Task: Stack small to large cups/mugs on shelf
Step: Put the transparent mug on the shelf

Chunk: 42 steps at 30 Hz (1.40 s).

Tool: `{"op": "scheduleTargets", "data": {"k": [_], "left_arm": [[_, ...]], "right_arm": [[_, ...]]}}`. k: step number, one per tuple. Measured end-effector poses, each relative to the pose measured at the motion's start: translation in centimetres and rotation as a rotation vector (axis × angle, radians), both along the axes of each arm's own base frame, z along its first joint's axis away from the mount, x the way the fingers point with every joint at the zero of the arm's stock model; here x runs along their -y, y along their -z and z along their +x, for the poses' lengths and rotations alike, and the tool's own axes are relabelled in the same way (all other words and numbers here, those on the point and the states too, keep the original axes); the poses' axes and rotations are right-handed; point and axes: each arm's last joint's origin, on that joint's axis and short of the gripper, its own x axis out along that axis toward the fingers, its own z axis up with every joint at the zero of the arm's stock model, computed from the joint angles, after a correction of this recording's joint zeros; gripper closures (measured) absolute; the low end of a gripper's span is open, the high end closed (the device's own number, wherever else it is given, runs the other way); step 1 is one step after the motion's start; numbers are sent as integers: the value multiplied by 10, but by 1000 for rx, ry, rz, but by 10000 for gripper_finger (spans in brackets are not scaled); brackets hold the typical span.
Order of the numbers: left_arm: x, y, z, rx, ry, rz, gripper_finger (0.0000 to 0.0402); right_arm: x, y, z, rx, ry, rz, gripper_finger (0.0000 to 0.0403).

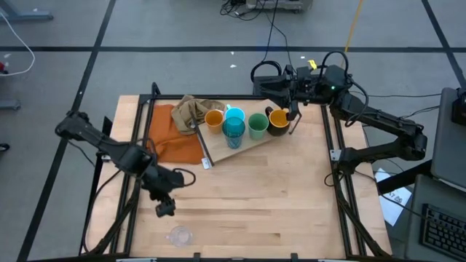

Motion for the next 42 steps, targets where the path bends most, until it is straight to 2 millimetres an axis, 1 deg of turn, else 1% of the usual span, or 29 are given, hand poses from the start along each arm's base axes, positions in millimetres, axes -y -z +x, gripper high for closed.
{"op": "scheduleTargets", "data": {"k": [5, 12, 16, 18, 25, 29, 34, 42], "left_arm": [[22, 11, 0, -91, -55, 23, 158], [58, 40, 3, -229, -57, 72, 158], [71, 54, 6, -307, -89, 78, 158], [74, 60, 7, -340, -117, 101, 158], [78, 78, 17, -361, -204, 174, 158], [82, 86, 20, -375, -203, 181, 158], [88, 92, 27, -352, -205, 162, 158], [95, 106, 27, -407, -152, 172, 158]], "right_arm": [[0, 0, 0, 1, -6, 0, 259], [-2, 0, 0, -4, -76, -11, 259], [-3, 0, 0, -4, -85, -5, 259], [-3, 0, 0, -4, -86, -5, 259], [-5, -3, -4, 7, -87, -11, 259], [-6, -6, -8, 19, -87, -17, 259], [-9, -10, -12, 33, -87, -25, 259], [-10, -12, -15, 41, -87, -29, 259]]}}
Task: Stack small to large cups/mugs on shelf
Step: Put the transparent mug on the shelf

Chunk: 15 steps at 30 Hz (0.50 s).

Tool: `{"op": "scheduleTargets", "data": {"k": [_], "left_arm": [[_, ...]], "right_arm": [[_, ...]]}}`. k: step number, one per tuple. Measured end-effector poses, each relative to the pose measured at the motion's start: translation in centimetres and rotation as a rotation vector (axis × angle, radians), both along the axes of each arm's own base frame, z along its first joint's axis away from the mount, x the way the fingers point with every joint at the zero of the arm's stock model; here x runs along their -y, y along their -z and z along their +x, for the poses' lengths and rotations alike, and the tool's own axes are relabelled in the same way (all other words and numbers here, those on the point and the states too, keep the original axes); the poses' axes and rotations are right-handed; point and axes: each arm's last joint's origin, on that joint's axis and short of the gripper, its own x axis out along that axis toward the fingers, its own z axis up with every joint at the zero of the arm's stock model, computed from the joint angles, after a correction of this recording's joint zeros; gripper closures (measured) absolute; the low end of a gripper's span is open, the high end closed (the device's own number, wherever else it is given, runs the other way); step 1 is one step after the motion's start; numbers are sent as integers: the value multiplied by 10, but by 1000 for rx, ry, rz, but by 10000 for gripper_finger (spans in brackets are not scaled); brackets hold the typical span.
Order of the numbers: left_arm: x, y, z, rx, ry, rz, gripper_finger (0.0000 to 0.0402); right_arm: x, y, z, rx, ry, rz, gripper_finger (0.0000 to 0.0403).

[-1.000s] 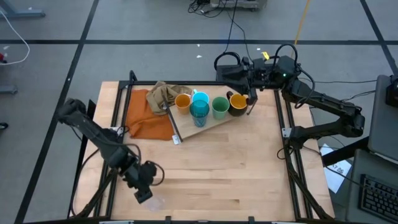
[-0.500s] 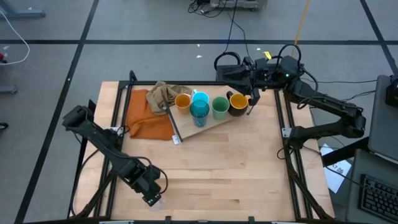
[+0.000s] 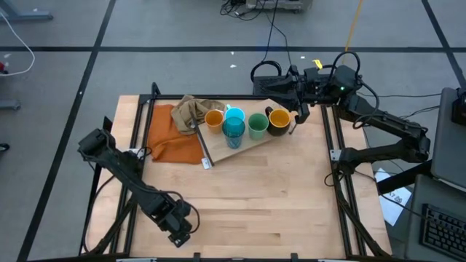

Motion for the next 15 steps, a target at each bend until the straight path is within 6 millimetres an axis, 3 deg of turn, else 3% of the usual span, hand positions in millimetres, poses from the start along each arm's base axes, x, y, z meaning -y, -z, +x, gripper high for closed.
{"op": "scheduleTargets", "data": {"k": [15], "left_arm": [[2, 1, 2, 47, 14, 11, 158]], "right_arm": [[0, 0, 0, 0, 0, 0, 259]]}}
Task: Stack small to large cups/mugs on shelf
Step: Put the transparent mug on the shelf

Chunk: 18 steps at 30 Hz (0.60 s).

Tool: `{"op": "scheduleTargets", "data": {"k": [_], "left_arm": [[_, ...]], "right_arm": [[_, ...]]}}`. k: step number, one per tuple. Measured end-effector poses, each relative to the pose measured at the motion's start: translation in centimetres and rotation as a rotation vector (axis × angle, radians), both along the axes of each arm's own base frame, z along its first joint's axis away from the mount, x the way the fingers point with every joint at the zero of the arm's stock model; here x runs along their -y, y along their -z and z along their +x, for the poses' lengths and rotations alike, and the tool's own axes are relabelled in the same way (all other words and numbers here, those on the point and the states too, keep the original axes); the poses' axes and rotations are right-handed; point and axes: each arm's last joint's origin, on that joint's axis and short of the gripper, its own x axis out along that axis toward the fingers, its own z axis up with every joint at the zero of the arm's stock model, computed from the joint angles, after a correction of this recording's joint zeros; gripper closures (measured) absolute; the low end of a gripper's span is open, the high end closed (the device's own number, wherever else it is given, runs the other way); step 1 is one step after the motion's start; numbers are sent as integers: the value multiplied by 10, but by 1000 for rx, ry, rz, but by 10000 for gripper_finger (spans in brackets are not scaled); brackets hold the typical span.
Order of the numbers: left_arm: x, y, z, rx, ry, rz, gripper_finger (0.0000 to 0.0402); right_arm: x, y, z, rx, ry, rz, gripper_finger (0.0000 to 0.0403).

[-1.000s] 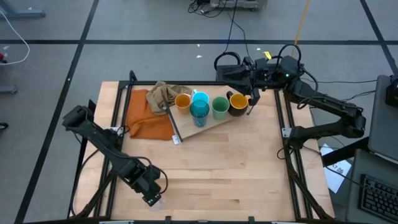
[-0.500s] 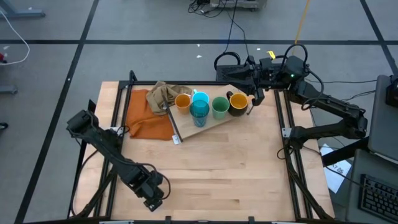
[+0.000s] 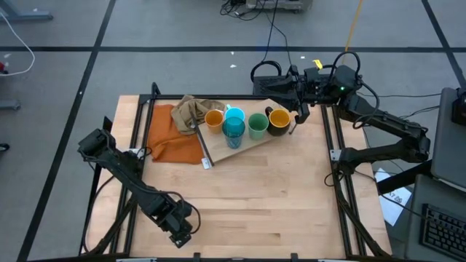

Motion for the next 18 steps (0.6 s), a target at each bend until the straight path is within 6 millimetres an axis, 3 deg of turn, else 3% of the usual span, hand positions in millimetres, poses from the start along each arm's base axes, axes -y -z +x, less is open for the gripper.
{"op": "scheduleTargets", "data": {"k": [10, 14, 18], "left_arm": [[0, 0, 0, 18, 25, 4, 163], [0, 0, 0, 30, 50, 7, 198], [0, 0, 0, 41, 71, 9, 260]], "right_arm": [[-3, -4, -6, 19, 0, -9, 259], [-5, -7, -10, 30, 0, -15, 259], [-6, -9, -13, 37, 0, -18, 259]]}}
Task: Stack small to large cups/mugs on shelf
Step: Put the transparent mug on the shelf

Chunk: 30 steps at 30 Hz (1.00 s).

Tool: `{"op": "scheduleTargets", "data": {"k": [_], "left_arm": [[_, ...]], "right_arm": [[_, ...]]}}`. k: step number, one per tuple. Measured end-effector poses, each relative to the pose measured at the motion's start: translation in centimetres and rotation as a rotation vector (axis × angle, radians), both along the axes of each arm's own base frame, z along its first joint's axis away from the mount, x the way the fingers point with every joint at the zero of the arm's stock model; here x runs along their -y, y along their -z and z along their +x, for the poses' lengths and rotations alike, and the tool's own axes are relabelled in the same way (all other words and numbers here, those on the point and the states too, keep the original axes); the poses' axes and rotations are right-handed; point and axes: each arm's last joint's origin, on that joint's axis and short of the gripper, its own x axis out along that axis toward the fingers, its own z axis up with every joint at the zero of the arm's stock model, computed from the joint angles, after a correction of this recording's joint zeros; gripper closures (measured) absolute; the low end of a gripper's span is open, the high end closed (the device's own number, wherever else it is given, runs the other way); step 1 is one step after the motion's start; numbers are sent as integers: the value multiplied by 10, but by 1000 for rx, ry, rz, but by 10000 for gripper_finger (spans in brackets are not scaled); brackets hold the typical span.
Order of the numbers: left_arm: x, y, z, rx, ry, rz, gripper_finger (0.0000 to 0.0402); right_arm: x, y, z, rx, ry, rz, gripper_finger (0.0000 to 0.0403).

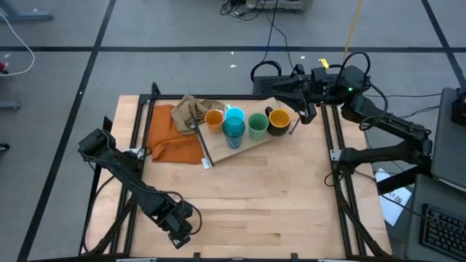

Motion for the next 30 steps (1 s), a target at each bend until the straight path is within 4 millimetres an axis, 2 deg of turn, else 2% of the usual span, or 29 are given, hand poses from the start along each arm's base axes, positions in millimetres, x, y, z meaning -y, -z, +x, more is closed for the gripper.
{"op": "scheduleTargets", "data": {"k": [7, 15, 18, 23, 30], "left_arm": [[0, 0, 0, 12, 13, 9, 387], [-2, 0, 1, 12, 24, 9, 398], [-10, 1, 3, -24, 15, 20, 399], [-27, -2, 12, -29, 76, 12, 400], [-71, -38, 39, 20, 201, 109, 400]], "right_arm": [[0, 2, 1, -23, -1, 5, 259], [-1, 2, -1, -31, -20, 1, 259], [-3, 3, -5, -58, -19, 11, 259], [-6, 10, -12, -149, -8, -18, 259], [-17, 9, -31, -186, -25, -77, 259]]}}
